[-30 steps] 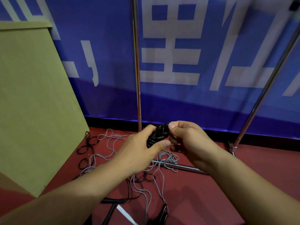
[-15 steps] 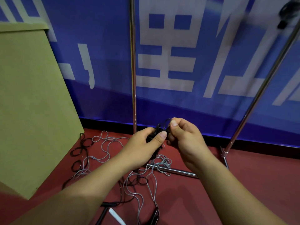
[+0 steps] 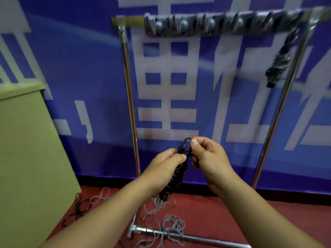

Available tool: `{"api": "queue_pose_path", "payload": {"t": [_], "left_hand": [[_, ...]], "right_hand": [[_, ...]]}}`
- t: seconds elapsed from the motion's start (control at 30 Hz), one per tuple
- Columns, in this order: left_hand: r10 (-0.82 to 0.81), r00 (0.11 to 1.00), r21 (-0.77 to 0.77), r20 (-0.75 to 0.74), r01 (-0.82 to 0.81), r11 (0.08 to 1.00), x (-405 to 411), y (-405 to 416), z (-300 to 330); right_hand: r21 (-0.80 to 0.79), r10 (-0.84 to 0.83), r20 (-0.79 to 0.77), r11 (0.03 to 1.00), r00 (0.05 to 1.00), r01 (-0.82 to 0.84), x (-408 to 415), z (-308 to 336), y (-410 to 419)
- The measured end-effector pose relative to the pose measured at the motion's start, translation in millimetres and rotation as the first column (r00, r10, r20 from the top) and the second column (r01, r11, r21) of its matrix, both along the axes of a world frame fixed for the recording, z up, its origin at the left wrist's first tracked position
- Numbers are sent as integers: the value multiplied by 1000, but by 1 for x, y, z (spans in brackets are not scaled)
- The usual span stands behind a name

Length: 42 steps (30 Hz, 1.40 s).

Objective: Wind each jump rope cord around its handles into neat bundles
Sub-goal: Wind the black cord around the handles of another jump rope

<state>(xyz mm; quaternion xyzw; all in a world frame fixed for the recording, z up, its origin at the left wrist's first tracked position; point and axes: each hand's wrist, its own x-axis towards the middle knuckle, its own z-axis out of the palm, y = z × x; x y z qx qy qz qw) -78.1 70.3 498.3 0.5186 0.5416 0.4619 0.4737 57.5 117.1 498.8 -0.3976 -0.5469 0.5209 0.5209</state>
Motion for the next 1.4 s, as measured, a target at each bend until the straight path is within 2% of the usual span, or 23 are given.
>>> {"api": "queue_pose_path", "payload": {"t": [0.17,0.37,0.67,0.83,1.07,1.17,1.3,1.4], "left_hand": [[-43,999,71,-29,45,996,31,40,60],[-81,958,180,-274,134,975,55,72,129],[-34,904,276,-426,166,947,117,141,201],[-23,921,335,-388,164,928,142,165,227],[10,927,396,-375,150,906,158,187,272],[73,923,364,-378,75,929,165,197,270],[50,961,211,-274,9,977,169,200,245],[63,976,219,-207,-17,976,170,199,234]], "right_hand": [[82,-73,21,994,997,71,28,68,36],[155,-149,74,978,986,136,68,139,61],[234,-315,81,928,946,289,121,216,109],[214,-304,7,931,953,296,138,248,125],[245,-352,76,914,933,324,155,294,146],[187,-321,130,937,938,295,153,297,149],[94,-211,143,976,967,199,152,272,141],[100,-165,111,983,980,154,157,254,136]]}}
